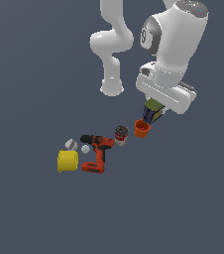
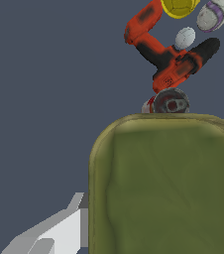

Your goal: Pick up a designated object from a clutter of objects.

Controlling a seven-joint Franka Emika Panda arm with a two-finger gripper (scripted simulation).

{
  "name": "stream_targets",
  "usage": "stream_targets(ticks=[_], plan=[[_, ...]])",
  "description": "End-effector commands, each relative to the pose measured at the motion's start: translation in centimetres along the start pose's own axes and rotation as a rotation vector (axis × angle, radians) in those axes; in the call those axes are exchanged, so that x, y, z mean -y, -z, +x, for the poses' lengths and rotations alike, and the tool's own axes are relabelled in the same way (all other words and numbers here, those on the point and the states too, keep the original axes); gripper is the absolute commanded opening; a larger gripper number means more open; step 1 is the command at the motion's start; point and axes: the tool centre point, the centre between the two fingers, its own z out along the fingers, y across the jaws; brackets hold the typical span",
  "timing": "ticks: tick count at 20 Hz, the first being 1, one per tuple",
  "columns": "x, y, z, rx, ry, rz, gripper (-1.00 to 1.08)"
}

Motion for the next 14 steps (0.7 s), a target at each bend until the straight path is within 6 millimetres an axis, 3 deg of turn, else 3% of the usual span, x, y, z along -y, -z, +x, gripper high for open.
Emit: stream_targets(ticks=[1, 8, 14], plan=[[-0.4, 2.3, -1.5, -0.002, 0.0, 0.003, -1.0], [-1.3, 7.2, -4.8, -0.001, 0.0, 0.003, -1.0], [-1.7, 9.6, -6.5, 0.0, 0.0, 0.004, -1.0]])
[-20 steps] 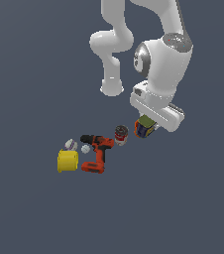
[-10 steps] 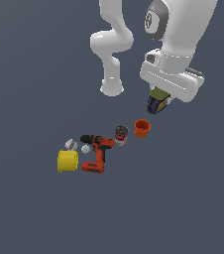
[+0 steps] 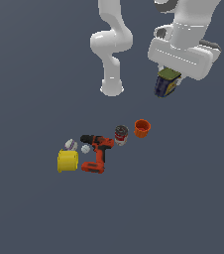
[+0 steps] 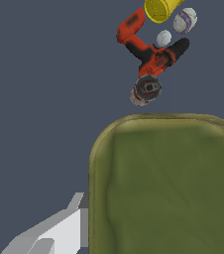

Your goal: Pick up a designated object from a clutter of objects.

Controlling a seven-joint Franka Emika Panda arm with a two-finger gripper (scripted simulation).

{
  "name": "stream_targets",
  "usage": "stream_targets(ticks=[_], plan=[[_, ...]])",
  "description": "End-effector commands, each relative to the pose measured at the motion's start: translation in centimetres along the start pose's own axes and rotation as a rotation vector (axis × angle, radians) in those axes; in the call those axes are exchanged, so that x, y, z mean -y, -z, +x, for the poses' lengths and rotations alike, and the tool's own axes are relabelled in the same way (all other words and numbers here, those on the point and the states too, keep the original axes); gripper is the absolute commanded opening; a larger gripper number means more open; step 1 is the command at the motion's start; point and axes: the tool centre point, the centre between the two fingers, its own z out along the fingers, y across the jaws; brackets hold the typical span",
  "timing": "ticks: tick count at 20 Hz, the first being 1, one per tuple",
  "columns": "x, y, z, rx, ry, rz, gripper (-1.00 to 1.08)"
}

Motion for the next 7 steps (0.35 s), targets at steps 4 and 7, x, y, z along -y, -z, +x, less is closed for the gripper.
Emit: stream_targets(ticks=[4, 7], plan=[[-0.08, 1.33, -0.76, 0.0, -0.001, 0.003, -1.0], [-0.01, 1.34, -0.73, 0.0, -0.001, 0.003, -1.0]])
